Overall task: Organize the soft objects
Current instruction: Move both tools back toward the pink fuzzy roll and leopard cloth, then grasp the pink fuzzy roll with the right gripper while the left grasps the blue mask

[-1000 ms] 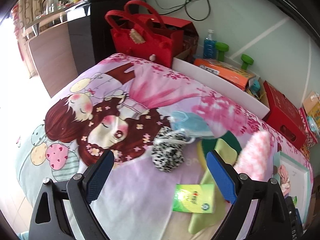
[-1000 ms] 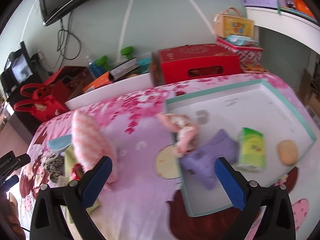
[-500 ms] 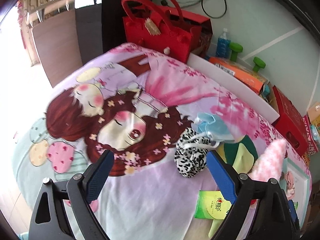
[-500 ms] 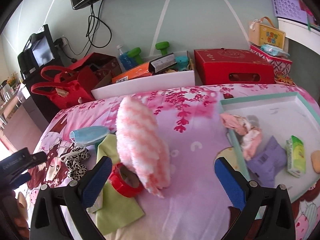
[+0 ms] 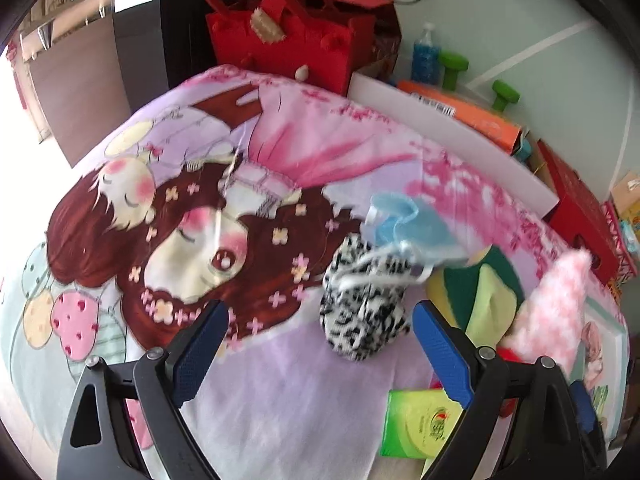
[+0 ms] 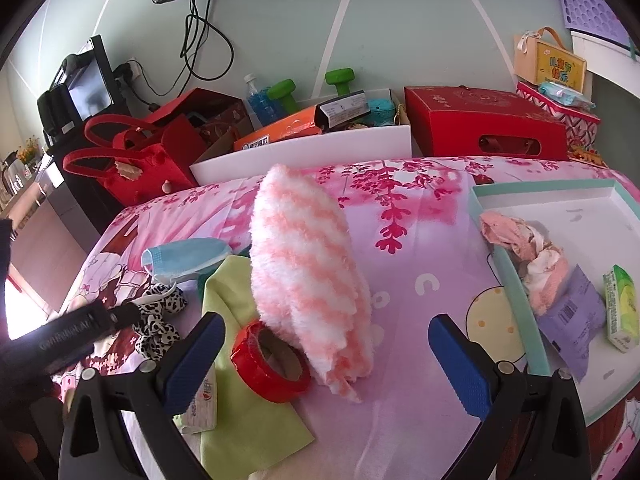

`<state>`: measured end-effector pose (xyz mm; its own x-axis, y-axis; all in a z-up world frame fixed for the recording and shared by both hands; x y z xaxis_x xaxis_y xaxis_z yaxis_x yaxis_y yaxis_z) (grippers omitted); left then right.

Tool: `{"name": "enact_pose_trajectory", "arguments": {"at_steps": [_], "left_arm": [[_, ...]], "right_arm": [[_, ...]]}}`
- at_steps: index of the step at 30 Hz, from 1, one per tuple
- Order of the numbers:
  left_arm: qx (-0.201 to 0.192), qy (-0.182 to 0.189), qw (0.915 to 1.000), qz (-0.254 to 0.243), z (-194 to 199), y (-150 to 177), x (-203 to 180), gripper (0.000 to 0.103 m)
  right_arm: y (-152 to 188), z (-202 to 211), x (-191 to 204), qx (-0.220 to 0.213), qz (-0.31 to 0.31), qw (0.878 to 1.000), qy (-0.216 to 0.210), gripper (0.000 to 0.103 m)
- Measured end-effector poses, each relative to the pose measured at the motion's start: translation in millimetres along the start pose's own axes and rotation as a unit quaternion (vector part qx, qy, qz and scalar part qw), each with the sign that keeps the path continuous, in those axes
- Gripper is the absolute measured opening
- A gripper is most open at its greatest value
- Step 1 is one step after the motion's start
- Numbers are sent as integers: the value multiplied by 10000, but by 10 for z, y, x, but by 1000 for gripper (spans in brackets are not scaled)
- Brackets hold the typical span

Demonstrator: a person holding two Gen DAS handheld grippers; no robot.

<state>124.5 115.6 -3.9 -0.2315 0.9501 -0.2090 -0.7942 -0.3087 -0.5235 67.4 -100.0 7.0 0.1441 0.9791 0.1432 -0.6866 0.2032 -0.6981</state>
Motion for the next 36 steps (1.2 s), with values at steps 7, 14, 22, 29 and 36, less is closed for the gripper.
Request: {"name": "enact_pose_trajectory", "arguments": {"at_steps": [7,14,22,29,36], "left_arm": [[-83,311,9994,-150,-10,-70,-98,81],[-267,624,9971,-330,-84,-177,-292,59],[-334,635,9965,-418,-261,-309,-451,54],[-247,636,9970,-366,-432,-321,-433,22],[-148,834,9959,-322,-498,-300,-416,5]], "right_arm": [[0,-12,22,-9,49,10000,24,102],[-30,-20,-13,-85,-9,10000,7,92],[-84,-98,-41,-62,-28,9999,-78,76],[-64,-199,-38,60,-19,10000,-35,65],[-60,-191,-34,74,-76,9997,-219,37]]}}
Point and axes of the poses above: each gripper's, at about its wrist camera, not at the fingertips, and z roughly against the way its jaws point, x to its left, y to its underside, the point moved 1 cm from there along -z, roughly the way its jaws point, and after that the axes turned 4 degrees about z, right-handed, at the moved point
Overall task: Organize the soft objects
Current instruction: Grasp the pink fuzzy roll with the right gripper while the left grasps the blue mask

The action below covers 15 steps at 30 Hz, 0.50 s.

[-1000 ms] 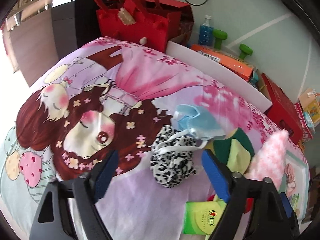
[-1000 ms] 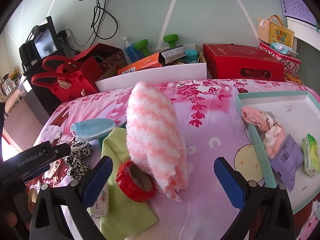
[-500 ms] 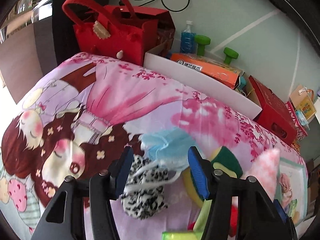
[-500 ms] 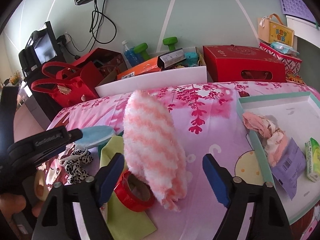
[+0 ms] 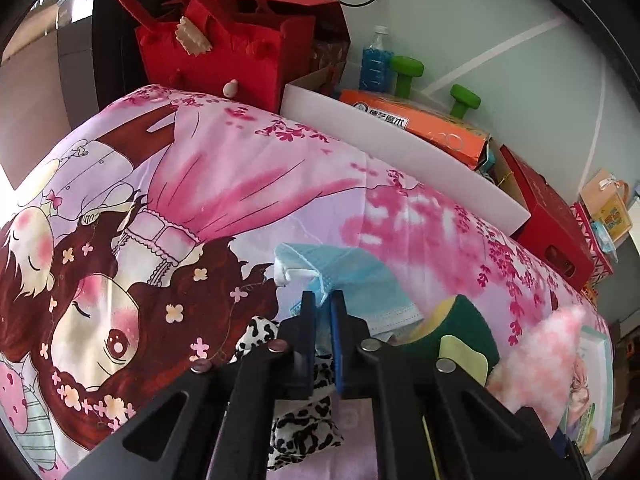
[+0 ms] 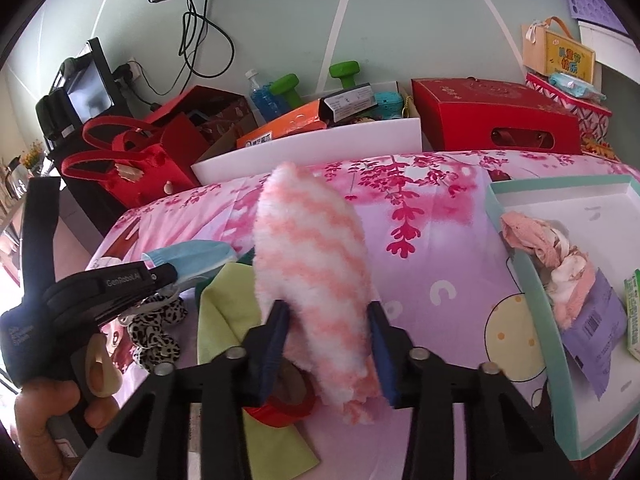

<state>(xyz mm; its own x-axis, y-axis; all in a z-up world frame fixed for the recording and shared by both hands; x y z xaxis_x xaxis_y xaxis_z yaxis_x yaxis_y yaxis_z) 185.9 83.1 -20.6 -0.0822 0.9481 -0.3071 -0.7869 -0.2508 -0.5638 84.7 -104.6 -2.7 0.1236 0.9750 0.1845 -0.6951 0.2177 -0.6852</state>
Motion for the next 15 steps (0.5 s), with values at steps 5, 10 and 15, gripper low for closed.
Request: {"name": "enact_pose_trajectory", "arguments": {"at_steps": [5,10,15], "left_arm": [[-40,91,9999,23,29,-4,-12,3],[-240,188,9995,-46,173,-37,-64,2],[-364,310,9988,-59,293,-64,-112,2]], "right_arm": [[-3,20,-20,-16,-38,10000,-69,23],[-8,52,-40,-58,-85,9997,-209,8],[-18,90,-60,-111,-119,9994,-317,7]]}}
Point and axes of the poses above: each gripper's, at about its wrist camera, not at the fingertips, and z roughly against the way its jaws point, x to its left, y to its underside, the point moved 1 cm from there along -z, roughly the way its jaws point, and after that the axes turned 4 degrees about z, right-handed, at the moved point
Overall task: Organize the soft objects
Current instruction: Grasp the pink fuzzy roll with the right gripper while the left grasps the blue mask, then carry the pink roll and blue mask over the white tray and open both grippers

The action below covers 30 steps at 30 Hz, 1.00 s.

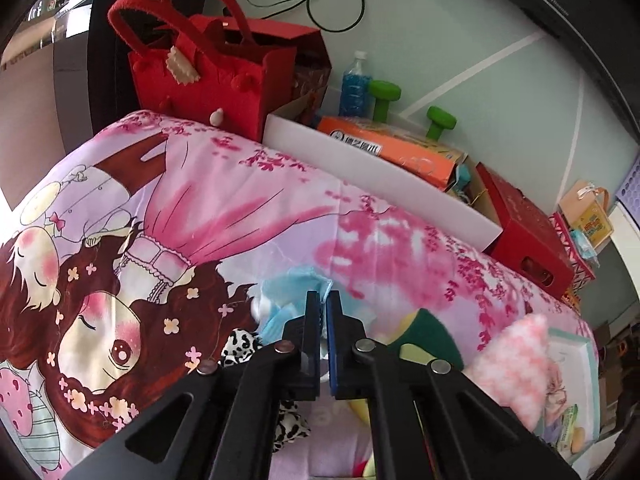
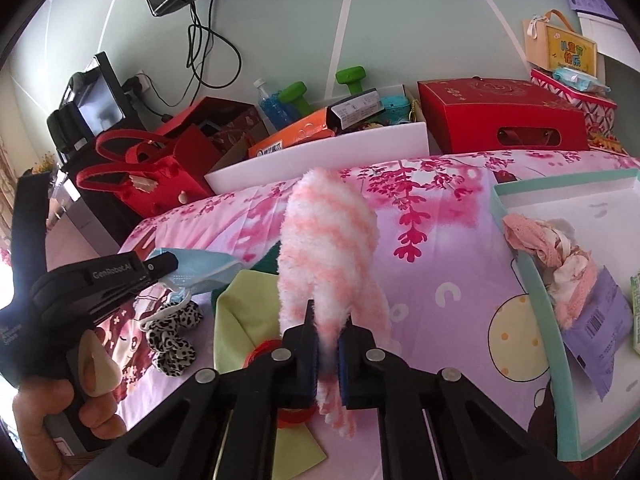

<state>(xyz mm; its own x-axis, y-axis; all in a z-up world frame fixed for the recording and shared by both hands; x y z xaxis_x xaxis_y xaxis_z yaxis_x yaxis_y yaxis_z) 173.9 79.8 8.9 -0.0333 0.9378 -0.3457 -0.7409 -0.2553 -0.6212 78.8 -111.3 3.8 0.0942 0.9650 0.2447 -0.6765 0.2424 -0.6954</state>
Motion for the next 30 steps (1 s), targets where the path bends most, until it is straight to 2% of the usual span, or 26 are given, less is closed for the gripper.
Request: {"name": "enact_pose_trajectory", "arguments": {"at_steps": [5,9,15,19,25,30], "left_arm": [[-222,148,9996,-59,174,-41,-69,2],[-514,314,9981,-116,418,-100,-134,2],[-1052,651,9922,-134,875,-182,-205,2],[-1287,738,9887,-219,1078,-190,-268,2],[-1291,843,9871,-437,1135,-136,-447,2],[-1265,968,9857,-558,1148,-71,-612,2]], "right_arm": [[-36,106,-8,-141,3,9999,-50,7],[-103,316,26,-493,121,9987,-93,7],[-207,636,32,-1019,130,9944,-237,7],[-237,753,-1,-1184,90,9925,-273,7],[-244,782,-116,-1171,-57,9929,-184,7],[-263,911,-254,-1341,-133,9909,-15,7]]}}
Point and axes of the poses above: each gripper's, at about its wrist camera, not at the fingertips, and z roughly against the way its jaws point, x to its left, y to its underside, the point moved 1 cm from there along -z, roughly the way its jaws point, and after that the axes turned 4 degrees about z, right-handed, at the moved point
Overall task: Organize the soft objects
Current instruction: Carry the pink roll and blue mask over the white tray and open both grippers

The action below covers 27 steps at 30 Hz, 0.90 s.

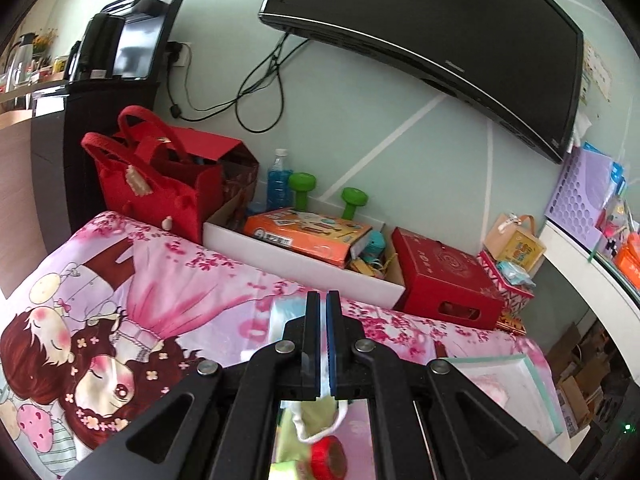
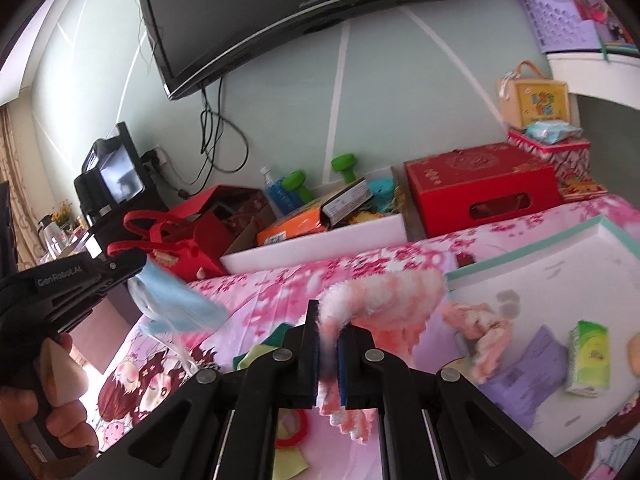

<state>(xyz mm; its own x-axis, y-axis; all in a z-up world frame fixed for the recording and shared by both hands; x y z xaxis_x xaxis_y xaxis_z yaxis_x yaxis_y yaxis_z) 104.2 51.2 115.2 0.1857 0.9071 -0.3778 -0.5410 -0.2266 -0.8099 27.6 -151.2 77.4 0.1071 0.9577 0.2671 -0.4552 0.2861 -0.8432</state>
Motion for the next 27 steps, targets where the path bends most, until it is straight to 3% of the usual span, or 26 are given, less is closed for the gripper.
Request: {"name": "enact_pose_trajectory", "arguments": {"at_steps": [8,12,24,26,27], "left_arm": [[251,381,9980,-440,-81,171,-528,2],[387,357,9967,-623,-115,260,-673,2],[1016,-644,9917,-459,-374,422,-212,2],[1181,-745,9891,-478,-418,484,-164,7],[1258,-769,9877,-520,-437,517,-160,20]], "right_arm": [[-133,337,-440,-414,-139,9963,739,7],[-149,448,-708,-460,-317,9939,947,7],[-97,565,-1188,-375,-645,9862,1479,7],[-93,594,-1203,-394,-665,9856,1501,7],[-94,609,-1210,-400,-673,9855,1505,7]]}}
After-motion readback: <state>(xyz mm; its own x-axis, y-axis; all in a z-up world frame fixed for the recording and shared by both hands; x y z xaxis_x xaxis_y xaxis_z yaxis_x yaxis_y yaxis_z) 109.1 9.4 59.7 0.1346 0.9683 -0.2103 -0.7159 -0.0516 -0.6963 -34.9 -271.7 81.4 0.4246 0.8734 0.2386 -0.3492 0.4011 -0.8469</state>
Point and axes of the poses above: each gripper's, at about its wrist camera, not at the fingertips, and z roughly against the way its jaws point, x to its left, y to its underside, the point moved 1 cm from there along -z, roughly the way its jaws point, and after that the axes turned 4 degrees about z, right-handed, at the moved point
